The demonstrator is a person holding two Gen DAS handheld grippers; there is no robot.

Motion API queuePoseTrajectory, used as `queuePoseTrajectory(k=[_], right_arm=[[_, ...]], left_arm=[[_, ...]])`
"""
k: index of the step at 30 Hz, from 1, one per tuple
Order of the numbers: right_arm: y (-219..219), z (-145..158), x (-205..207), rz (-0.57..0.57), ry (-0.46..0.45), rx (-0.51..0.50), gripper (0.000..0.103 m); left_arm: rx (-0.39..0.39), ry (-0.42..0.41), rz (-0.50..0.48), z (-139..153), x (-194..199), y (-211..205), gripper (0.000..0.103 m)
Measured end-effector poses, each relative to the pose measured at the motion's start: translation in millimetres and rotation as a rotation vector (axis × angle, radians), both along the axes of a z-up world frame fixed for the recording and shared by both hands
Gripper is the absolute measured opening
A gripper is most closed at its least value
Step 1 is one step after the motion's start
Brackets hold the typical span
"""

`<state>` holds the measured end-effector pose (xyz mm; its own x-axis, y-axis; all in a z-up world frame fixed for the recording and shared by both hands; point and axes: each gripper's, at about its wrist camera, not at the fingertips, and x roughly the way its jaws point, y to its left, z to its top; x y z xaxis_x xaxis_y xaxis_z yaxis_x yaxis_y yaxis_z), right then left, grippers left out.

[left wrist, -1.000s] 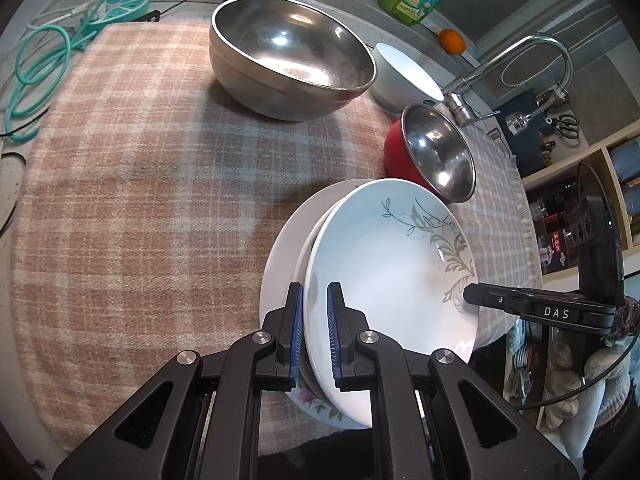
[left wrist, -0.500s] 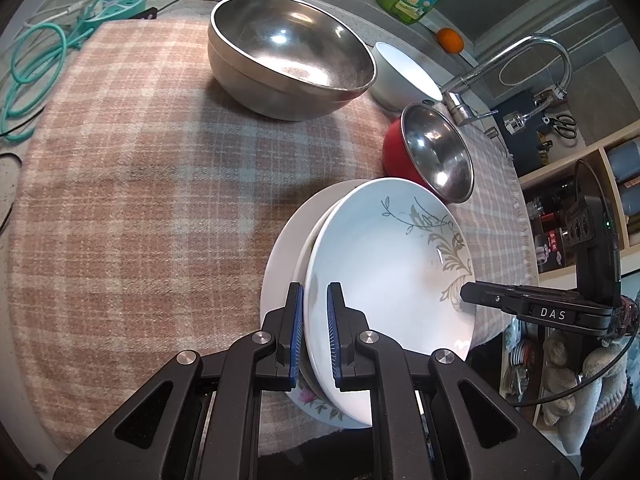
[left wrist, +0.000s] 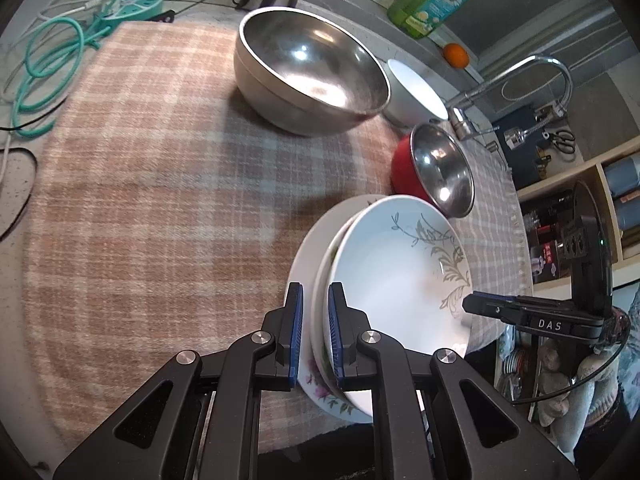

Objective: Organize plates and bowls
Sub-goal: 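Open both grippers and release the leaf-pattern plate rim, then move both grippers to the large steel bowl rim and close on it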

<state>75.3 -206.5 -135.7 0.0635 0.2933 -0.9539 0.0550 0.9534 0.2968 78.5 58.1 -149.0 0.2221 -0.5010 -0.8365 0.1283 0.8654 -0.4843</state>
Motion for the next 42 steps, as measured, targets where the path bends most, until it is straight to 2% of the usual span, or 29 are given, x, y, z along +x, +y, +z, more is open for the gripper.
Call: queuePoseTrajectory(k=[3, 7, 13, 17, 22, 26, 28, 35, 42], right_arm=[[-3, 14, -3, 0.008, -0.031, -0.008, 0.017], [-4, 44, 1, 0.011, -0.121, 0.001, 0.017], [2, 82, 37, -0.021, -0.254, 0.092, 0.017], [13, 88, 65, -0.037, -0.297, 0.146, 0.017], [31, 74, 100, -0.085, -0.266, 0.215, 0.017], [44, 57, 123, -0.097, -0.224, 0.220, 0.017], [49, 48, 134, -0.106, -0.210, 0.228, 0.017], [66, 30, 162, -0.101, -0.200, 0.164, 0.018], [68, 18, 179, -0.109, -0.180, 0.124, 0.018]], left_arm=[[-0.009, -0.012, 0.031, 7, 3, 13, 0.011], [-0.022, -0.034, 0.076, 19, 14, 32, 0.011], [-0.036, -0.054, 0.145, 30, 41, 53, 0.011], [-0.027, -0.068, 0.161, 35, 60, 57, 0.011], [-0.023, -0.083, 0.158, 38, 86, 56, 0.011], [-0.014, -0.083, 0.141, 36, 103, 51, 0.011], [-0.002, -0.083, 0.134, 33, 112, 49, 0.017], [0.039, -0.074, 0.117, 23, 139, 41, 0.017], [0.063, -0.063, 0.107, 13, 150, 35, 0.017]])
